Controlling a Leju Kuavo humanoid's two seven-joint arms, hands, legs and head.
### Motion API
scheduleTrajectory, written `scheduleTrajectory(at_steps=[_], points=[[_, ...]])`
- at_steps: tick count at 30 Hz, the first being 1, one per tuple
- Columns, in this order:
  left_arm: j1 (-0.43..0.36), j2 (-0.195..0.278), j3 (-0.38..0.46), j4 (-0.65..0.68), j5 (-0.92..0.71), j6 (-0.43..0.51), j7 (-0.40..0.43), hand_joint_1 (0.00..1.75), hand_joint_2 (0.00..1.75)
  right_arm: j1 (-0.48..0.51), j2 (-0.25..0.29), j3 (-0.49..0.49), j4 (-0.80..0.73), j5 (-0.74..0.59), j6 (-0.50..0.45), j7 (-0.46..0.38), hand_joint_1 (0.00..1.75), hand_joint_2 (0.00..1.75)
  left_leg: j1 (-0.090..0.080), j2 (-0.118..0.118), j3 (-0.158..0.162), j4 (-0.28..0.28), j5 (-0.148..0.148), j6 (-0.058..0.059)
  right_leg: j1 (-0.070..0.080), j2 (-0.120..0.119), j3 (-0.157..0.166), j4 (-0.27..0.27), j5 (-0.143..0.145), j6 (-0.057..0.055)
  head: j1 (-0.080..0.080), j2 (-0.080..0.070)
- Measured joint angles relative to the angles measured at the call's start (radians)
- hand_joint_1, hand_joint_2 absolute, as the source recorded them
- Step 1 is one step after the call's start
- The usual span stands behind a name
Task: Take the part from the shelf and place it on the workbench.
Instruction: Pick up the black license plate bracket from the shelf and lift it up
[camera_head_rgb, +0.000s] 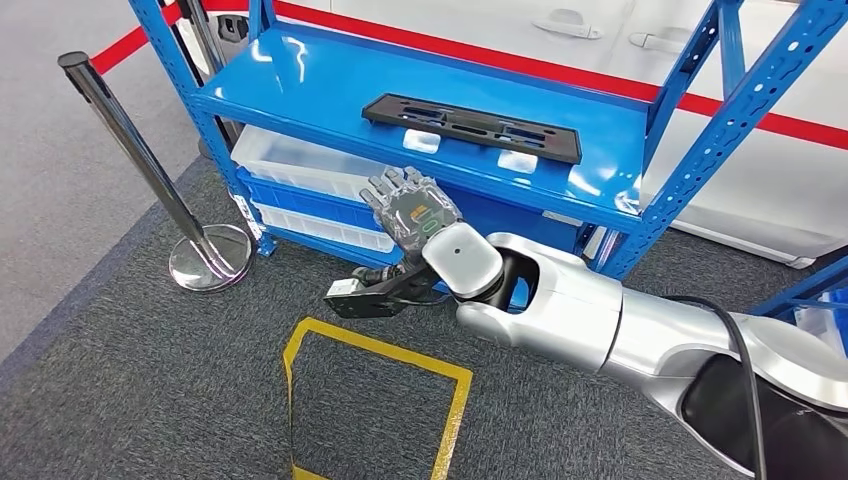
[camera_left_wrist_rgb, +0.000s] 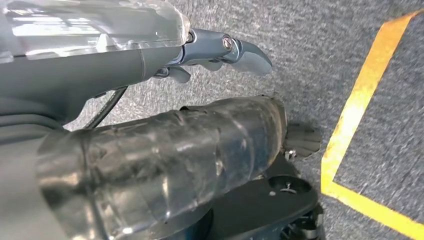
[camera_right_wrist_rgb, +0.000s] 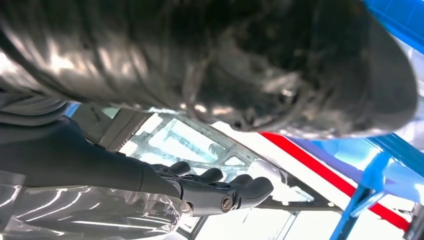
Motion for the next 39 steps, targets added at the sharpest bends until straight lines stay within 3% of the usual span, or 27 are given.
scheduleTrajectory(at_steps=[2, 5, 7, 9, 10, 11, 12, 14, 16, 19, 21, 24, 25, 26, 27, 29, 30, 31, 33, 35, 37, 39], points=[[-0.001, -0.001, 0.0, 0.0, 0.0, 0.002, -0.001, 0.0, 0.0, -0.002, -0.001, 0.0, -0.004, 0.0, 0.001, 0.0, 0.0, 0.0, 0.002, 0.0, -0.002, -0.003, 0.002, -0.007, 0.007, 0.001, 0.025, -0.051, 0.006, -0.012, -0.001, 0.0], [0.0, -0.001, -0.001, 0.0, 0.0, 0.006, -0.002, 0.0, 0.0, -0.003, -0.004, -0.001, -0.006, 0.001, 0.002, 0.001, 0.0, 0.0, 0.002, 0.002, -0.002, -0.001, -0.005, -0.023, 0.001, -0.002, 0.038, -0.08, 0.017, -0.013, 0.001, 0.0], [0.0, -0.001, -0.001, 0.0, -0.001, 0.008, -0.002, 0.0, 0.0, -0.004, -0.005, -0.001, -0.009, 0.001, 0.003, 0.003, 0.0, 0.0, 0.0, 0.004, -0.031, 0.066, -0.048, -0.029, -0.007, -0.004, 0.049, -0.1, 0.026, -0.014, -0.001, 0.0], [0.0, -0.001, -0.002, 0.0, -0.002, 0.009, -0.002, 0.0, 0.0, -0.004, -0.006, -0.001, -0.011, 0.001, 0.004, 0.005, 0.0, 0.0, 0.0, 0.005, -0.088, 0.187, -0.103, -0.034, -0.005, -0.005, 0.05, -0.1, 0.027, -0.017, -0.002, 0.0], [0.001, -0.001, -0.002, 0.0, -0.003, 0.009, -0.002, 0.0, 0.0, -0.002, -0.006, -0.001, -0.011, 0.001, 0.004, 0.006, 0.0, 0.0, 0.001, 0.005, -0.109, 0.229, -0.113, -0.036, -0.005, -0.005, 0.048, -0.097, 0.026, -0.018, -0.003, 0.0], [0.001, 0.0, -0.002, 0.0, -0.003, 0.009, -0.002, 0.0, 0.0, 0.0, -0.007, -0.001, -0.011, 0.001, 0.005, 0.007, 0.0, 0.0, 0.001, 0.005, -0.115, 0.239, -0.105, -0.038, -0.005, -0.005, 0.047, -0.093, 0.023, -0.017, -0.003, 0.0], [0.002, 0.0, -0.002, 0.0, -0.003, 0.01, -0.002, 0.0, 0.0, 0.0, -0.007, -0.001, -0.011, 0.001, 0.005, 0.007, 0.0, 0.0, 0.002, 0.006, -0.101, 0.208, -0.078, -0.04, -0.006, -0.005, 0.046, -0.087, 0.02, -0.016, -0.003, 0.0], [0.001, 0.001, -0.002, 0.0, -0.003, 0.01, -0.002, 0.0, 0.0, 0.001, -0.009, -0.001, -0.011, 0.001, 0.005, 0.008, 0.0, 0.0, 0.004, 0.007, -0.04, 0.087, -0.019, -0.042, -0.008, -0.004, 0.044, -0.072, 0.009, -0.009, -0.003, 0.0], [0.0, 0.003, -0.003, 0.0, 0.0, 0.01, -0.003, 0.0, 0.0, -0.001, -0.011, -0.001, -0.012, 0.001, 0.005, 0.005, 0.0, 0.0, 0.003, 0.006, -0.004, 0.012, 0.0, -0.033, -0.005, -0.003, 0.036, -0.056, 0.001, -0.001, -0.003, 0.0], [-0.001, 0.024, -0.004, 0.0, 0.013, -0.014, 0.0, 0.0, 0.0, -0.002, -0.012, -0.002, -0.014, 0.001, 0.004, -0.013, 0.0, 0.0, 0.002, 0.003, -0.002, 0.003, -0.003, -0.015, -0.002, -0.004, 0.03, -0.05, -0.002, 0.008, -0.004, 0.0], [-0.001, 0.049, -0.004, 0.001, 0.021, -0.041, 0.006, 0.0, 0.0, -0.004, -0.012, -0.002, -0.014, 0.001, 0.003, -0.026, 0.0, 0.0, 0.006, 0.003, 0.001, -0.003, 0.0, -0.006, -0.003, -0.004, 0.015, -0.017, -0.025, 0.017, -0.002, 0.0], [-0.004, 0.081, -0.003, 0.003, 0.026, -0.058, 0.012, 0.0, 0.0, -0.005, -0.012, -0.001, -0.014, 0.001, 0.002, -0.036, 0.0, 0.0, 0.01, 0.004, 0.003, -0.006, -0.001, 0.003, -0.011, -0.004, -0.072, 0.158, -0.106, 0.031, 0.0, 0.0], [-0.004, 0.089, -0.003, 0.004, 0.027, -0.058, 0.013, 0.0, 0.0, -0.004, -0.012, -0.001, -0.014, 0.001, 0.002, -0.038, 0.0, 0.0, 0.009, 0.004, 0.004, -0.006, -0.003, 0.004, -0.014, -0.004, -0.101, 0.209, -0.118, 0.033, 0.0, 0.0], [-0.004, 0.093, -0.003, 0.004, 0.027, -0.058, 0.013, 0.0, 0.0, -0.003, -0.012, -0.001, -0.014, 0.001, 0.002, -0.039, 0.0, 0.0, 0.009, 0.003, 0.007, -0.006, -0.005, 0.004, -0.015, -0.004, -0.114, 0.227, -0.111, 0.033, 0.0, 0.0], [-0.004, 0.097, -0.003, 0.004, 0.027, -0.057, 0.012, 0.0, 0.0, -0.002, -0.012, -0.001, -0.014, 0.001, 0.002, -0.04, 0.0, 0.0, 0.008, 0.002, 0.01, -0.006, -0.007, 0.003, -0.015, -0.004, -0.108, 0.205, -0.084, 0.029, 0.0, 0.0], [-0.003, 0.101, -0.003, 0.004, 0.027, -0.056, 0.012, 0.0, 0.0, -0.003, -0.012, -0.001, -0.014, 0.001, 0.002, -0.041, 0.0, 0.0, 0.007, -0.001, 0.02, -0.007, -0.013, -0.001, -0.01, -0.002, -0.053, 0.077, -0.009, 0.014, -0.001, 0.0], [-0.003, 0.102, -0.003, 0.004, 0.027, -0.056, 0.012, 0.0, 0.0, -0.005, -0.012, -0.001, -0.014, 0.001, 0.002, -0.041, 0.0, 0.0, 0.006, -0.002, 0.023, -0.008, -0.016, -0.004, -0.005, -0.001, -0.022, 0.013, 0.015, 0.006, -0.001, 0.0], [-0.004, 0.103, -0.003, 0.004, 0.027, -0.056, 0.012, 0.0, 0.0, -0.006, -0.012, -0.001, -0.014, 0.001, 0.002, -0.041, 0.0, 0.0, 0.007, -0.003, 0.024, -0.009, -0.017, -0.008, 0.0, -0.001, -0.001, -0.03, 0.025, -0.001, -0.001, 0.0], [-0.005, 0.105, -0.003, 0.004, 0.027, -0.056, 0.012, 0.0, 0.0, -0.007, -0.011, -0.001, -0.014, 0.001, 0.002, -0.041, 0.0, 0.0, 0.009, -0.004, 0.026, -0.017, -0.017, -0.019, 0.005, -0.001, 0.014, -0.059, 0.02, -0.008, 0.001, 0.0], [-0.004, 0.109, -0.003, 0.004, 0.027, -0.056, 0.012, 0.0, 0.0, -0.008, -0.011, -0.001, -0.014, 0.001, 0.001, -0.042, 0.0, 0.0, 0.009, -0.002, 0.029, -0.017, -0.025, -0.029, -0.002, -0.002, 0.029, -0.08, 0.021, -0.011, 0.001, 0.0], [-0.003, 0.114, -0.003, 0.004, 0.027, -0.056, 0.012, 0.0, 0.0, -0.01, -0.009, -0.001, -0.014, 0.001, 0.001, -0.043, 0.0, 0.0, 0.007, 0.002, 0.0, 0.048, -0.061, -0.034, -0.01, -0.004, 0.048, -0.1, 0.023, -0.015, -0.002, 0.0], [-0.003, 0.118, -0.003, 0.004, 0.028, -0.058, 0.013, 0.0, 0.0, -0.01, -0.008, 0.0, -0.014, 0.002, 0.001, -0.046, 0.0, 0.0, 0.007, 0.004, -0.072, 0.18, -0.109, -0.038, -0.006, -0.005, 0.057, -0.102, 0.018, -0.021, -0.003, 0.0]])
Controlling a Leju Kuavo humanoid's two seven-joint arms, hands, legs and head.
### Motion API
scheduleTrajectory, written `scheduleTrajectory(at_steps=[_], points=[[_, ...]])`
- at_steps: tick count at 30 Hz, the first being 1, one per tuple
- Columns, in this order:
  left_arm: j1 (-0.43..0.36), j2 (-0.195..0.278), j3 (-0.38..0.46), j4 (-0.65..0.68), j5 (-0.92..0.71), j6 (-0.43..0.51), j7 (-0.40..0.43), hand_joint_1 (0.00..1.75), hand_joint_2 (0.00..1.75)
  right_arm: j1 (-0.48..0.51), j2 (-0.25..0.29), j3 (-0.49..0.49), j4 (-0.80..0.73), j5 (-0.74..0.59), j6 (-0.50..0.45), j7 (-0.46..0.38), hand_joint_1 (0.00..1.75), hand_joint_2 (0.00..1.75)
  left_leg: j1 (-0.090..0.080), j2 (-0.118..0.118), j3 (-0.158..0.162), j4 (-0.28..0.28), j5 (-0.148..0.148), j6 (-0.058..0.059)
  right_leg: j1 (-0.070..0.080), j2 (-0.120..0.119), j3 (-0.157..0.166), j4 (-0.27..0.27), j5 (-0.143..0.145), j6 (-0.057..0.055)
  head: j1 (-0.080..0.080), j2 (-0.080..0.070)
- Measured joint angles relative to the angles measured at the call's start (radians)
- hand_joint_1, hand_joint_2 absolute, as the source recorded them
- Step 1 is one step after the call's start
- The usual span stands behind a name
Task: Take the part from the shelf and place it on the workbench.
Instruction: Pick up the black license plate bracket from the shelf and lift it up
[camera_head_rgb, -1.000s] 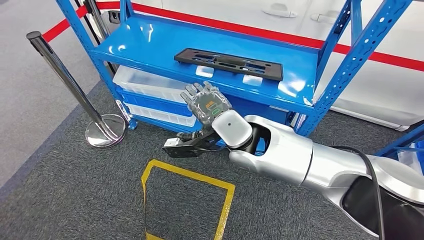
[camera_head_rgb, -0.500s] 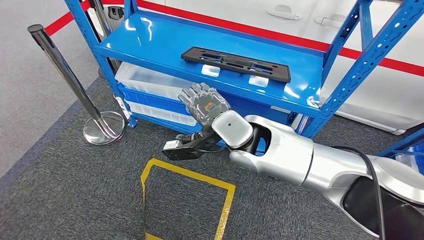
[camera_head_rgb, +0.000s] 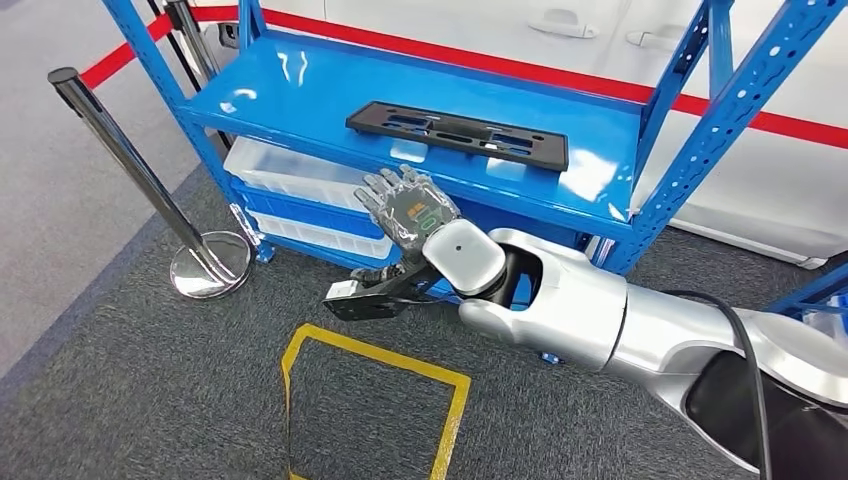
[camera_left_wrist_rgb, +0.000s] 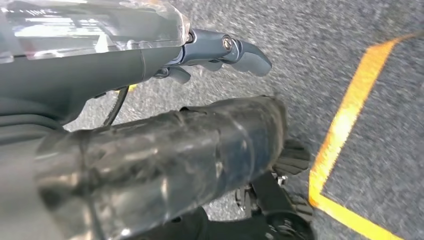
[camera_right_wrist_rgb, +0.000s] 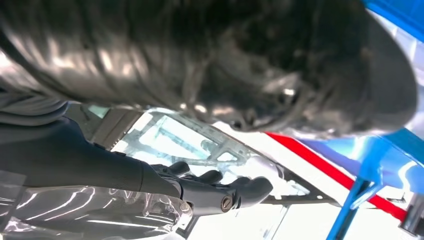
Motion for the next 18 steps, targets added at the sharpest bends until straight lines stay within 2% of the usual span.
scheduleTrajectory(at_steps=[1, 2, 3, 5, 6, 7, 11, 12, 13, 15, 16, 17, 18], points=[[0.001, 0.002, 0.0, 0.0, 0.001, -0.001, 0.0, 0.0, 0.0, 0.002, 0.001, 0.001, 0.0, 0.0, 0.0, -0.002, 0.0, 0.0, 0.0, 0.0, -0.033, 0.051, -0.008, -0.002, 0.001, 0.0, 0.003, 0.001, -0.004, -0.002, 0.0, 0.0], [0.002, 0.003, 0.0, 0.0, 0.001, -0.003, 0.001, 0.0, 0.0, 0.003, 0.002, 0.002, 0.001, 0.0, -0.001, -0.004, 0.0, 0.0, 0.0, 0.001, -0.051, 0.069, 0.002, -0.004, 0.002, 0.0, 0.007, 0.004, -0.01, -0.002, 0.0, 0.0], [0.003, 0.005, 0.0, 0.0, 0.002, -0.005, 0.001, 0.0, 0.0, 0.004, 0.003, 0.002, 0.002, 0.0, -0.001, -0.006, 0.0, 0.0, 0.001, 0.001, -0.049, 0.048, 0.033, -0.006, 0.001, 0.001, 0.013, 0.008, -0.016, -0.002, 0.0, 0.0], [0.005, 0.01, 0.0, 0.0, 0.003, -0.006, 0.002, 0.0, 0.0, 0.004, 0.004, 0.003, 0.002, 0.0, -0.004, -0.01, 0.0, 0.0, 0.002, 0.003, -0.003, -0.072, 0.114, -0.008, 0.0, 0.003, 0.023, 0.019, -0.034, 0.004, 0.0, 0.0], [0.005, 0.012, 0.0, 0.0, 0.004, -0.006, 0.002, 0.0, 0.0, 0.003, 0.005, 0.003, 0.003, 0.0, -0.006, -0.012, 0.0, 0.0, 0.0, 0.004, 0.022, -0.13, 0.137, -0.007, 0.001, 0.004, 0.024, 0.028, -0.043, 0.01, -0.001, 0.0], [0.004, 0.014, 0.0, 0.0, 0.005, -0.007, 0.002, 0.0, 0.0, 0.002, 0.005, 0.003, 0.004, 0.0, -0.008, -0.013, 0.0, 0.0, -0.001, 0.003, 0.038, -0.167, 0.145, -0.003, 0.003, 0.005, 0.023, 0.034, -0.05, 0.015, -0.001, 0.0], [0.003, 0.017, 0.0, 0.0, 0.005, -0.005, 0.002, 0.0, 0.0, 0.002, 0.008, 0.003, 0.006, -0.001, -0.011, -0.015, 0.0, 0.0, -0.001, 0.0, 0.05, -0.19, 0.131, 0.019, 0.005, 0.004, 0.016, 0.047, -0.067, 0.03, -0.001, 0.0], [0.005, 0.017, 0.0, 0.0, 0.003, -0.004, 0.003, 0.0, 0.0, 0.0, 0.008, 0.003, 0.007, -0.001, -0.011, -0.015, 0.0, 0.0, 0.002, 0.0, 0.056, -0.194, 0.13, 0.024, 0.004, 0.003, 0.007, 0.069, -0.08, 0.036, 0.0, 0.0], [0.005, 0.017, 0.0, 0.0, 0.002, -0.003, 0.003, 0.0, 0.0, -0.001, 0.008, 0.003, 0.007, -0.001, -0.011, -0.015, 0.0, 0.0, 0.004, 0.001, 0.063, -0.198, 0.128, 0.029, 0.002, 0.004, -0.012, 0.11, -0.1, 0.041, 0.001, 0.0], [0.005, 0.018, 0.0, 0.0, 0.0, -0.002, 0.003, 0.0, 0.0, -0.001, 0.007, 0.003, 0.009, -0.001, -0.011, -0.015, 0.0, 0.0, 0.005, 0.002, 0.072, -0.2, 0.122, 0.035, -0.004, 0.003, -0.084, 0.239, -0.145, 0.051, 0.003, 0.0], [0.005, 0.019, 0.0, 0.0, 0.0, -0.003, 0.003, 0.0, 0.0, 0.001, 0.007, 0.003, 0.01, -0.002, -0.012, -0.015, 0.0, 0.0, 0.005, 0.002, 0.076, -0.2, 0.118, 0.035, -0.007, 0.003, -0.12, 0.293, -0.155, 0.053, 0.003, 0.0], [0.005, 0.019, 0.0, 0.0, 0.001, -0.003, 0.002, 0.0, 0.0, 0.004, 0.007, 0.003, 0.011, -0.004, -0.013, -0.014, 0.0, 0.0, 0.005, 0.001, 0.081, -0.2, 0.114, 0.035, -0.009, 0.003, -0.144, 0.318, -0.147, 0.053, 0.003, 0.0], [0.005, 0.02, 0.0, 0.0, 0.001, -0.003, 0.002, 0.0, 0.0, 0.005, 0.007, 0.003, 0.012, -0.006, -0.014, -0.013, 0.0, 0.0, 0.005, 0.0, 0.088, -0.2, 0.109, 0.035, -0.01, 0.003, -0.149, 0.303, -0.118, 0.052, 0.003, 0.0]])
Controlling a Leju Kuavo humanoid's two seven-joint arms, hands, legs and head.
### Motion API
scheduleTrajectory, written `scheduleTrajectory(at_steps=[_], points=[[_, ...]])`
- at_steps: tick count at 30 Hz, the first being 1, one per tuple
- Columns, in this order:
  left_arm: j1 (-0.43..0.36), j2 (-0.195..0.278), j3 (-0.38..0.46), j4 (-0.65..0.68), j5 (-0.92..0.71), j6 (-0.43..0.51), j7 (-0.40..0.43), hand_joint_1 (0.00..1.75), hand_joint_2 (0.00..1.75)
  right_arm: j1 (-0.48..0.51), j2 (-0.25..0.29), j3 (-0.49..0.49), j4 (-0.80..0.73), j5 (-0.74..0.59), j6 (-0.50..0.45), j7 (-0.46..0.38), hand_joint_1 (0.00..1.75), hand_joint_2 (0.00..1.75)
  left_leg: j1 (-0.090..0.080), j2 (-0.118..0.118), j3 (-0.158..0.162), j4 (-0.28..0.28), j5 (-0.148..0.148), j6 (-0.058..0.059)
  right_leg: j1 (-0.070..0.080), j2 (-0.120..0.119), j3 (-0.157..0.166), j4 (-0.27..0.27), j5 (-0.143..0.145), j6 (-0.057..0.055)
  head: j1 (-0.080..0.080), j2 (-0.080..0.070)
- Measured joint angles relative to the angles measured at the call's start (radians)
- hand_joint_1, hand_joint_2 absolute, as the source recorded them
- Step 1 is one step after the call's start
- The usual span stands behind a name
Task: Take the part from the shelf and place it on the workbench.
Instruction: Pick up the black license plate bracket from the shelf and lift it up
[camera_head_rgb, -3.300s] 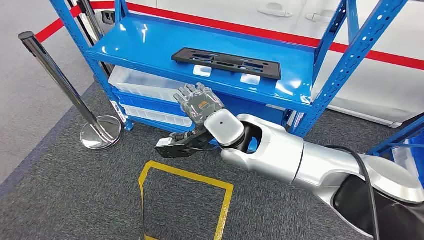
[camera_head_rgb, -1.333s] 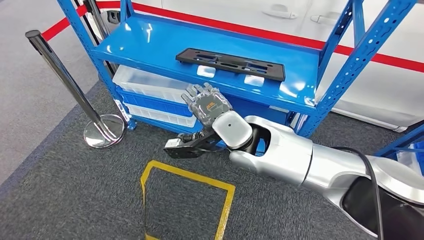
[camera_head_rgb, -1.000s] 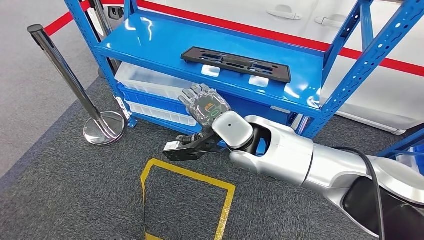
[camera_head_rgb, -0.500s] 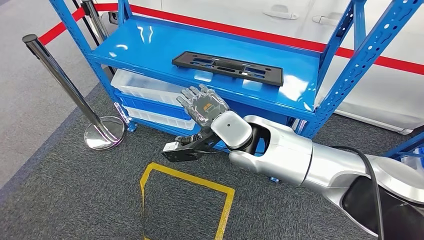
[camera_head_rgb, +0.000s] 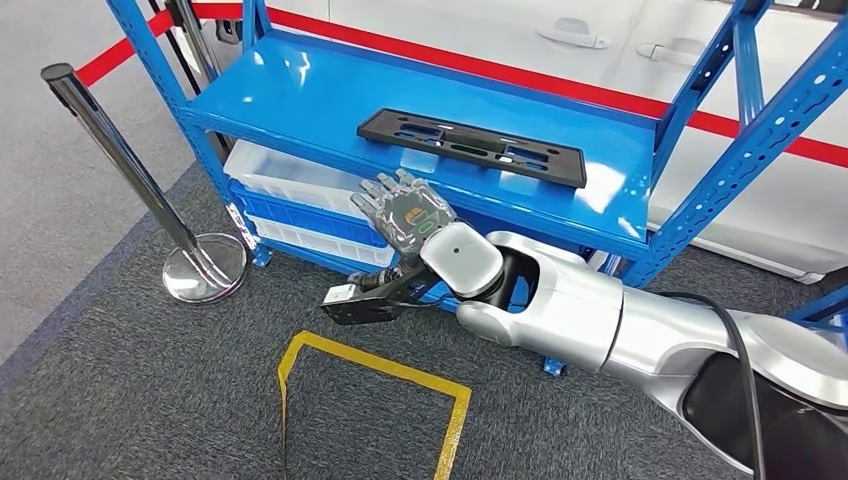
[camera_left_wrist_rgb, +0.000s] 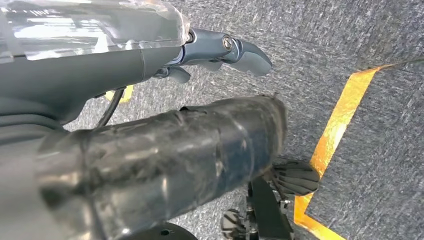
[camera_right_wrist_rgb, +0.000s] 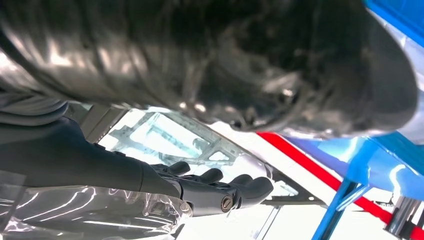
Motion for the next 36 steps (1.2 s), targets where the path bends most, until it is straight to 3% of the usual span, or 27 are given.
scheduleTrajectory(at_steps=[2, 3, 4, 6, 9, 10, 12, 14, 15, 17, 19, 24, 26, 28, 29, 30, 31, 33, 34, 36], points=[[0.001, 0.001, 0.0, 0.0, 0.001, -0.001, 0.0, 0.0, 0.0, 0.001, 0.0, -0.001, 0.001, -0.004, -0.004, 0.002, 0.0, 0.0, 0.001, -0.002, 0.016, -0.001, -0.011, -0.003, 0.002, 0.001, 0.039, -0.121, 0.088, -0.009, 0.0, 0.0], [0.001, 0.0, 0.0, 0.0, 0.002, -0.001, -0.001, 0.0, 0.0, 0.001, -0.001, -0.002, 0.002, -0.006, -0.006, 0.004, 0.0, 0.0, -0.001, -0.003, 0.022, -0.001, -0.016, -0.007, 0.006, 0.001, 0.066, -0.183, 0.12, -0.015, 0.0, 0.0], [0.0, 0.0, 0.0, 0.0, 0.003, -0.001, -0.001, 0.0, 0.0, 0.0, -0.001, -0.003, 0.003, -0.009, -0.008, 0.005, 0.0, 0.0, -0.001, -0.004, 0.024, -0.001, -0.019, -0.011, 0.01, 0.002, 0.086, -0.228, 0.134, -0.021, 0.0, 0.0], [-0.001, 0.0, 0.0, 0.0, 0.004, -0.001, -0.001, 0.0, 0.0, 0.0, -0.001, -0.004, 0.004, -0.012, -0.01, 0.006, 0.0, 0.0, -0.002, -0.005, 0.025, -0.004, -0.022, -0.022, 0.018, 0.003, 0.102, -0.256, 0.128, -0.029, 0.0, 0.0], [0.0, 0.003, 0.0, 0.0, 0.006, -0.001, 0.0, 0.0, 0.0, 0.0, -0.002, -0.005, 0.005, -0.014, -0.012, 0.008, 0.0, 0.0, 0.0, -0.001, 0.023, 0.01, -0.039, -0.036, 0.01, 0.004, 0.118, -0.277, 0.124, -0.038, -0.001, 0.0], [0.0, 0.004, 0.0, 0.0, 0.006, -0.001, 0.0, 0.0, 0.0, -0.002, -0.002, -0.005, 0.006, -0.014, -0.012, 0.009, 0.0, 0.0, 0.0, 0.001, 0.007, 0.046, -0.058, -0.039, 0.007, 0.003, 0.125, -0.284, 0.124, -0.042, -0.002, 0.0], [-0.001, 0.004, 0.0, 0.0, 0.006, -0.001, -0.001, 0.0, 0.0, -0.002, -0.002, -0.005, 0.007, -0.013, -0.011, 0.01, 0.0, 0.0, -0.001, 0.002, -0.059, 0.165, -0.105, -0.041, 0.01, 0.002, 0.132, -0.286, 0.119, -0.049, -0.004, 0.0], [-0.001, 0.005, 0.0, 0.0, 0.006, -0.002, 0.0, 0.0, 0.0, 0.0, -0.002, -0.004, 0.008, -0.013, -0.01, 0.009, 0.0, 0.0, -0.001, 0.002, -0.118, 0.253, -0.116, -0.045, 0.014, 0.002, 0.135, -0.282, 0.113, -0.054, -0.004, 0.0], [0.0, 0.005, 0.0, 0.0, 0.006, -0.002, 0.0, 0.0, 0.0, 0.0, -0.002, -0.003, 0.008, -0.012, -0.01, 0.01, 0.0, 0.0, -0.001, 0.002, -0.126, 0.249, -0.096, -0.046, 0.015, 0.004, 0.137, -0.279, 0.109, -0.054, -0.004, 0.0], [0.003, 0.007, 0.0, 0.0, 0.006, -0.002, 0.0, 0.0, 0.0, 0.0, -0.003, -0.003, 0.008, -0.01, -0.01, 0.01, 0.0, 0.0, 0.0, 0.003, -0.097, 0.157, -0.022, -0.047, 0.014, 0.007, 0.142, -0.266, 0.095, -0.051, -0.004, 0.0], [0.002, 0.008, 0.0, 0.0, 0.007, -0.002, 0.001, 0.0, 0.0, 0.0, -0.005, -0.003, 0.009, -0.007, -0.01, 0.01, 0.0, 0.0, -0.002, 0.003, -0.058, 0.064, 0.015, -0.042, 0.016, 0.009, 0.14, -0.249, 0.079, -0.043, -0.004, 0.0], [0.0, 0.009, 0.0, 0.0, 0.01, -0.004, 0.001, 0.0, 0.0, 0.002, -0.016, -0.007, 0.007, 0.001, -0.018, 0.015, 0.0, 0.0, -0.002, -0.001, -0.036, 0.029, 0.001, -0.015, 0.018, 0.008, 0.125, -0.219, 0.057, -0.021, 0.0, 0.0], [0.003, 0.009, 0.0, 0.0, 0.01, -0.005, 0.001, 0.0, 0.0, 0.003, -0.027, -0.012, 0.007, -0.004, -0.02, 0.018, 0.0, 0.0, 0.0, 0.0, -0.025, 0.025, -0.002, -0.006, 0.014, 0.006, 0.088, -0.138, 0.018, -0.008, 0.004, 0.0], [0.002, 0.01, 0.0, 0.0, 0.01, -0.005, 0.002, 0.0, 0.0, 0.009, -0.038, -0.018, 0.007, -0.015, -0.024, 0.022, 0.0, 0.0, 0.0, 0.001, -0.019, 0.024, -0.008, -0.001, 0.009, 0.004, 0.016, -0.012, -0.026, 0.0, 0.006, 0.0], [0.002, 0.011, 0.0, 0.0, 0.011, -0.005, 0.003, 0.0, 0.0, 0.014, -0.044, -0.02, 0.007, -0.021, -0.025, 0.024, 0.0, 0.0, 0.0, 0.0, -0.015, 0.025, -0.011, 0.0, 0.007, 0.004, -0.012, 0.028, -0.029, 0.001, 0.006, 0.0], [0.002, 0.012, 0.0, 0.0, 0.012, -0.005, 0.005, 0.0, 0.0, 0.02, -0.049, -0.021, 0.007, -0.027, -0.027, 0.027, 0.0, 0.0, -0.001, 0.0, -0.009, 0.024, -0.015, 0.001, 0.006, 0.004, -0.024, 0.033, -0.012, 0.001, 0.006, 0.0], [0.003, 0.012, 0.0, 0.0, 0.012, -0.004, 0.006, 0.0, 0.0, 0.024, -0.053, -0.022, 0.007, -0.032, -0.028, 0.03, 0.0, 0.0, -0.001, -0.001, -0.003, 0.024, -0.019, 0.0, 0.006, 0.003, -0.017, -0.001, 0.023, -0.002, 0.006, 0.0], [0.004, 0.013, 0.0, 0.0, 0.014, -0.004, 0.008, 0.0, 0.0, 0.026, -0.059, -0.026, 0.006, -0.037, -0.028, 0.036, 0.0, 0.0, -0.003, -0.002, 0.01, 0.023, -0.029, -0.004, 0.01, 0.004, 0.035, -0.133, 0.103, -0.015, 0.005, 0.0], [0.003, 0.013, 0.0, 0.0, 0.014, -0.004, 0.008, 0.0, 0.0, 0.025, -0.061, -0.028, 0.006, -0.041, -0.025, 0.039, 0.0, 0.0, -0.003, -0.003, 0.013, 0.023, -0.032, -0.007, 0.014, 0.005, 0.06, -0.189, 0.124, -0.021, 0.005, 0.0], [0.001, 0.013, 0.001, 0.0, 0.017, -0.004, 0.007, 0.0, 0.0, 0.023, -0.063, -0.031, 0.006, -0.052, -0.015, 0.046, 0.0, 0.0, -0.004, -0.002, 0.015, 0.018, -0.035, -0.017, 0.022, 0.005, 0.083, -0.235, 0.126, -0.029, 0.004, 0.0]])
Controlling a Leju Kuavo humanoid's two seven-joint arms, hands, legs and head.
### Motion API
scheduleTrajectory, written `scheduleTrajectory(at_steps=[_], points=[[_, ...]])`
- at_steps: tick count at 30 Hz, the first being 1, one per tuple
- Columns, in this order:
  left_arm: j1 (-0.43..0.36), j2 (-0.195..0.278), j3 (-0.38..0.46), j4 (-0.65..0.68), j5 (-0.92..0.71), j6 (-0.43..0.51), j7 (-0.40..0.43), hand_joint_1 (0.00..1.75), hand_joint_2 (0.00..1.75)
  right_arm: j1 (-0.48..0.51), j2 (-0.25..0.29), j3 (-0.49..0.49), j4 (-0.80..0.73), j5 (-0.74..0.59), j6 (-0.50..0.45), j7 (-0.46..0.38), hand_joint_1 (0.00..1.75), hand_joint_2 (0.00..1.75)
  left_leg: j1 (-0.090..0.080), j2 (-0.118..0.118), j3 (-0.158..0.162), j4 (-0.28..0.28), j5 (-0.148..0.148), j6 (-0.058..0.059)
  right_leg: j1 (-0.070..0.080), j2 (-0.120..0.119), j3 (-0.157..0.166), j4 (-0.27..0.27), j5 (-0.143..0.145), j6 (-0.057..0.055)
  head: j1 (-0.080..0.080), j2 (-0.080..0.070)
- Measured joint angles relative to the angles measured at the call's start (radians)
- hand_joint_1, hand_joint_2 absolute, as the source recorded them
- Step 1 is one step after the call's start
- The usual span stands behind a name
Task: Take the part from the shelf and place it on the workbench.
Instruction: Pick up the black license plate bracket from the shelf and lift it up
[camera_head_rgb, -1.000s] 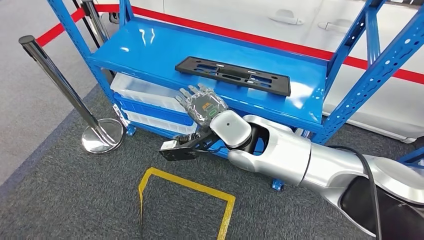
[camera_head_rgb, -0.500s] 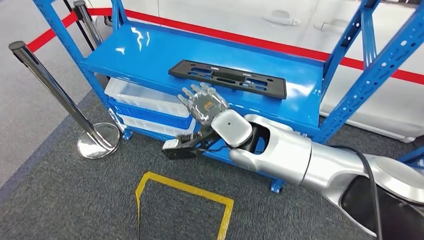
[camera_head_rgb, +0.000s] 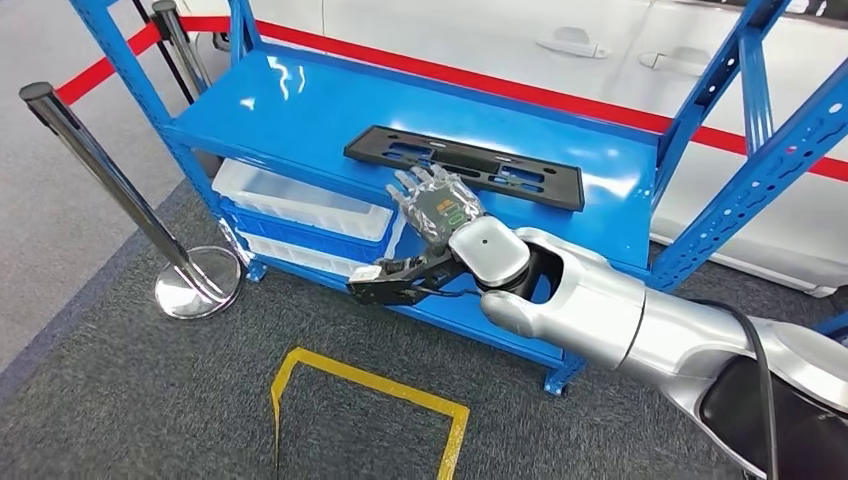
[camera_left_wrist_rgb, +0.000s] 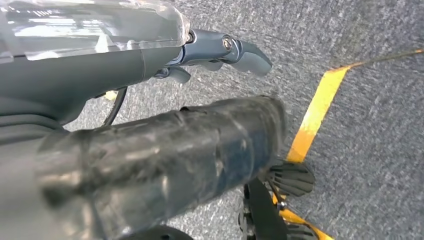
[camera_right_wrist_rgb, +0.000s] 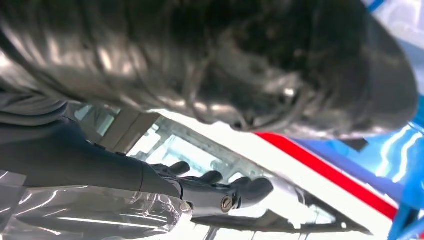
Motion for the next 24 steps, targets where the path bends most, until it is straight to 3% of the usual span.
scheduleTrajectory(at_steps=[4, 7, 8, 9, 11, 13, 14, 17, 19, 22, 23, 24], points=[[0.002, 0.001, 0.001, 0.0, 0.002, -0.001, -0.004, 0.0, 0.0, -0.001, -0.002, 0.0, 0.0, -0.024, 0.019, 0.01, 0.0, 0.0, -0.001, 0.004, 0.0, 0.02, -0.023, -0.017, -0.011, -0.001, 0.027, -0.034, -0.001, -0.011, -0.002, 0.0], [0.0, 0.003, 0.001, 0.0, 0.002, -0.003, -0.006, 0.0, 0.0, -0.005, -0.003, 0.0, 0.0, -0.037, 0.023, 0.011, 0.0, 0.0, -0.001, 0.005, -0.084, 0.177, -0.087, -0.023, -0.012, -0.003, 0.043, -0.043, -0.006, -0.021, -0.007, 0.0], [-0.001, 0.004, 0.002, 0.0, 0.002, -0.003, -0.006, 0.0, 0.0, -0.005, -0.004, 0.002, 0.0, -0.041, 0.024, 0.011, 0.0, 0.0, 0.0, 0.005, -0.112, 0.218, -0.093, -0.025, -0.011, -0.002, 0.044, -0.042, -0.009, -0.023, -0.007, 0.0], [0.0, 0.005, 0.002, 0.0, 0.003, -0.003, -0.005, 0.0, 0.0, -0.004, -0.004, 0.003, 0.001, -0.045, 0.025, 0.012, 0.0, 0.0, 0.0, 0.005, -0.124, 0.227, -0.081, -0.027, -0.01, -0.001, 0.046, -0.04, -0.013, -0.024, -0.007, 0.0], [0.002, 0.006, 0.002, 0.0, 0.003, -0.002, -0.002, 0.0, 0.0, -0.004, -0.006, 0.004, 0.001, -0.051, 0.026, 0.012, 0.0, 0.0, 0.001, 0.006, -0.099, 0.146, -0.013, -0.029, -0.011, 0.002, 0.05, -0.03, -0.024, -0.021, -0.007, 0.0], [0.002, 0.006, 0.002, 0.0, 0.002, -0.002, -0.001, 0.0, 0.0, -0.005, -0.006, 0.004, 0.001, -0.055, 0.028, 0.012, 0.0, 0.0, -0.001, 0.006, -0.055, 0.043, 0.031, -0.026, -0.009, 0.004, 0.049, -0.016, -0.037, -0.013, -0.008, 0.0], [0.001, 0.006, 0.002, 0.0, 0.002, -0.002, -0.001, 0.0, 0.0, -0.006, -0.006, 0.004, 0.001, -0.057, 0.03, 0.012, 0.0, 0.0, -0.002, 0.005, -0.043, 0.016, 0.036, -0.022, -0.008, 0.004, 0.047, -0.011, -0.041, -0.008, -0.008, 0.0], [-0.001, 0.005, 0.002, 0.0, 0.002, -0.002, -0.001, 0.0, 0.0, -0.005, -0.007, 0.005, 0.002, -0.06, 0.033, 0.012, 0.0, 0.0, -0.002, 0.002, -0.037, 0.005, 0.029, -0.006, -0.005, 0.004, 0.042, -0.008, -0.045, 0.002, -0.007, 0.0], [0.001, 0.004, 0.002, 0.0, 0.002, -0.002, -0.001, 0.0, 0.0, -0.005, -0.007, 0.005, 0.002, -0.061, 0.034, 0.012, 0.0, 0.0, 0.002, 0.002, -0.027, -0.003, 0.029, 0.004, -0.006, 0.003, 0.029, 0.026, -0.067, 0.012, -0.004, 0.0], [0.0, 0.004, 0.002, 0.0, 0.002, -0.003, -0.001, 0.0, 0.0, -0.005, -0.008, 0.007, 0.005, -0.064, 0.034, 0.011, 0.0, 0.0, 0.004, 0.003, -0.017, -0.007, 0.025, 0.014, -0.013, 0.001, -0.063, 0.196, -0.132, 0.025, -0.002, 0.0], [0.0, 0.004, 0.002, 0.0, 0.002, -0.003, -0.001, 0.0, 0.0, -0.003, -0.008, 0.009, 0.006, -0.065, 0.034, 0.01, 0.0, 0.0, 0.004, 0.003, -0.015, -0.007, 0.023, 0.015, -0.015, 0.0, -0.096, 0.245, -0.139, 0.027, -0.002, 0.0], [0.0, 0.004, 0.002, 0.0, 0.002, -0.003, -0.001, 0.0, 0.0, -0.001, -0.007, 0.011, 0.007, -0.066, 0.035, 0.009, 0.0, 0.0, 0.004, 0.002, -0.012, -0.006, 0.02, 0.015, -0.016, -0.001, -0.115, 0.262, -0.128, 0.026, -0.002, 0.0]])
